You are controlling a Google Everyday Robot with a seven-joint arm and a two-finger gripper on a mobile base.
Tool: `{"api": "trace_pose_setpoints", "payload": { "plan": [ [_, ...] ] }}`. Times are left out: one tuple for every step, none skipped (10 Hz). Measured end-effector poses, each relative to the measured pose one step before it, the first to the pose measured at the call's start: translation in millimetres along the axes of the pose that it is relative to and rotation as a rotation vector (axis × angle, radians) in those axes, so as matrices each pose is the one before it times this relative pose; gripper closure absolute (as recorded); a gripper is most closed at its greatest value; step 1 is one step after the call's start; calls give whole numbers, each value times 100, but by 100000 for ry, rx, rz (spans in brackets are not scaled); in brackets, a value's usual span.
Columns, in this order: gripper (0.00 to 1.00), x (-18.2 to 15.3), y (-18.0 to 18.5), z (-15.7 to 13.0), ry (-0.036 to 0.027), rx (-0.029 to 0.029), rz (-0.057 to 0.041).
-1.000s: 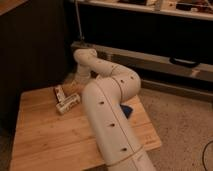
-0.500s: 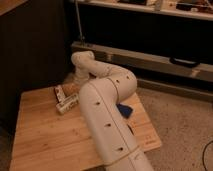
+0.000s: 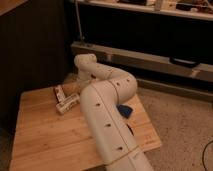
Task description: Stand the bottle upright
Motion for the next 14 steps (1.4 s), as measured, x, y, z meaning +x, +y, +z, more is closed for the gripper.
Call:
{"api": "trace_pose_setpoints", "payload": {
  "plan": [
    [52,40,162,-254,-183,-227,-581],
    [63,32,63,-76,117,76,-425],
    [74,56,0,50,434,329,-214],
    [86,37,20,-167,237,513,-247],
    [95,70,-95,-216,-62,1077,-296],
    [99,35,-59,-479,-639,767,-402],
    [100,149,-144,-1160,-1633,1607,-1003],
    [100,223,-67,-1594,-2968,1442,-853],
    [100,245,37,-1154,-2272,627,-726],
    [100,336,6,-2221,-3422,394,-1093],
    [100,385,-6,-2299,-3331,-2,-1307],
    [100,349,105,-2184,-3372,-384,-1273],
    [100,581,149,-2291,-4929,205,-2081],
    [100,711,149,-1198,-3251,-251,-1532]
  ]
}}
